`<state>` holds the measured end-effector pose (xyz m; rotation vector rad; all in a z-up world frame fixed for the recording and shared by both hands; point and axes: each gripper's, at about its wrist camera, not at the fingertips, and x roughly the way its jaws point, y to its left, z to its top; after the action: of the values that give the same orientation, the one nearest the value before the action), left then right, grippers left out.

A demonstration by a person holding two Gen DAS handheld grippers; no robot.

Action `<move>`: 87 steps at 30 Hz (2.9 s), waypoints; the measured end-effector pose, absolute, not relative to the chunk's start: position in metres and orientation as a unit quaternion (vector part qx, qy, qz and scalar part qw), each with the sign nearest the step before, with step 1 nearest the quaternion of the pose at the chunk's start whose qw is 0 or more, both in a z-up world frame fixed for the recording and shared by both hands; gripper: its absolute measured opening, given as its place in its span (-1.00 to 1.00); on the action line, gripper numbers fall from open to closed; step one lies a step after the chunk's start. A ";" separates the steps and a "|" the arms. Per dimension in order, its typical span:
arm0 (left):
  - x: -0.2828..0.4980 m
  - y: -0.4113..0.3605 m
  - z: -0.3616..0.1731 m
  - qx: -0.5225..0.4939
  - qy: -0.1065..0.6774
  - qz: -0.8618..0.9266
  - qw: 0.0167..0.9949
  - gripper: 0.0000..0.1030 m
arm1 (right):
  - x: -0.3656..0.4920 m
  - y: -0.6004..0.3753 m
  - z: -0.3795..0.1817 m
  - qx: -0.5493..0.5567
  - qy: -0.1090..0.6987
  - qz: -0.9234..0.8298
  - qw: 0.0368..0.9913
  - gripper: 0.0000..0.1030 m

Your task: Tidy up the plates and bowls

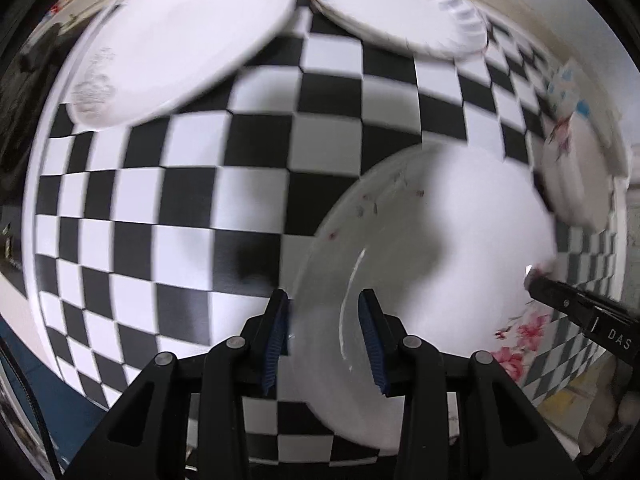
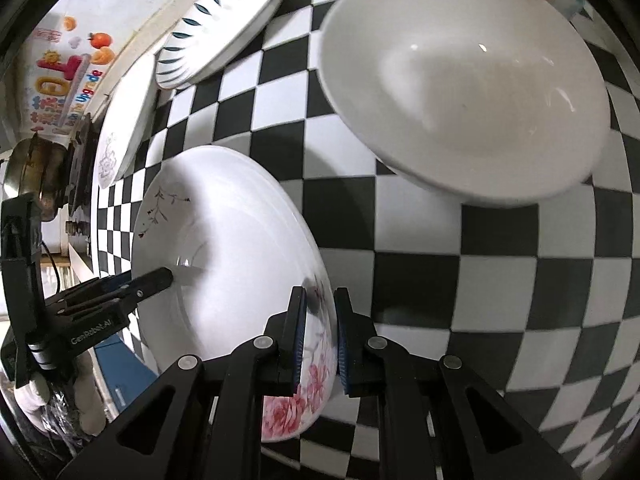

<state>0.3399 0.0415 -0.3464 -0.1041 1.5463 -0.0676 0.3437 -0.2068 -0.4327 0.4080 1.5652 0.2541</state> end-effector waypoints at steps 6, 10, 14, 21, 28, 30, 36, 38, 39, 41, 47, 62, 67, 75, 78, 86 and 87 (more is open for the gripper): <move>0.357 0.120 -0.272 -0.097 0.641 0.000 0.761 -0.03 | 0.339 -0.219 -0.362 0.195 0.661 0.078 0.720 -0.57; 0.413 0.182 -0.257 -0.074 0.613 0.025 0.786 0.25 | 0.368 -0.172 -0.334 0.260 0.638 0.149 0.709 -0.11; 0.476 0.230 -0.283 -0.062 0.633 0.025 0.771 0.25 | 0.427 -0.094 -0.358 0.269 0.638 0.173 0.700 -0.10; 0.553 0.255 -0.337 -0.023 0.669 -0.007 0.743 0.24 | 0.503 -0.004 -0.412 0.263 0.656 0.158 0.690 -0.11; 0.574 0.253 -0.368 0.002 0.692 -0.042 0.721 0.23 | 0.531 0.010 -0.443 0.277 0.665 0.122 0.683 -0.18; 0.572 0.247 -0.367 0.014 0.687 -0.058 0.724 -0.04 | 0.537 0.009 -0.448 0.281 0.666 0.118 0.681 -0.25; 0.559 0.238 -0.365 0.006 0.685 -0.072 0.725 -0.42 | 0.542 0.010 -0.459 0.282 0.666 0.105 0.682 -0.64; 0.554 0.239 -0.364 -0.001 0.686 -0.067 0.724 -0.43 | 0.541 0.009 -0.461 0.280 0.665 0.108 0.684 -0.73; 0.551 0.238 -0.364 -0.002 0.687 -0.065 0.724 -0.44 | 0.541 0.007 -0.462 0.285 0.663 0.109 0.684 -0.73; 0.543 0.237 -0.362 0.001 0.686 -0.063 0.725 -0.45 | 0.543 0.007 -0.463 0.286 0.661 0.108 0.685 -0.73; 0.504 0.233 -0.343 -0.007 0.680 -0.061 0.731 -0.45 | 0.538 0.004 -0.451 0.269 0.656 0.114 0.696 -0.73; 0.410 0.174 -0.251 -0.032 0.654 -0.096 0.750 -0.45 | 0.461 -0.062 -0.378 0.267 0.631 0.146 0.714 -0.73; 0.387 0.133 -0.236 -0.030 0.652 -0.123 0.748 -0.45 | 0.414 -0.111 -0.353 0.267 0.623 0.141 0.722 -0.73; 0.364 0.073 -0.254 -0.030 0.666 -0.146 0.731 -0.45 | 0.352 -0.184 -0.343 0.277 0.620 0.113 0.725 -0.73; 0.353 0.057 -0.270 -0.019 0.676 -0.143 0.722 -0.45 | 0.333 -0.206 -0.354 0.278 0.627 0.104 0.720 -0.73; 0.336 0.038 -0.310 0.009 0.706 -0.123 0.698 -0.45 | 0.311 -0.219 -0.391 0.262 0.655 0.093 0.703 -0.73; 0.335 0.036 -0.312 0.014 0.707 -0.120 0.697 -0.45 | 0.310 -0.218 -0.395 0.260 0.658 0.094 0.701 -0.73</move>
<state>0.3352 0.0365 -0.3123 0.0301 1.5760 -0.2675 0.3099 -0.2185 -0.3951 0.5795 1.4650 0.2089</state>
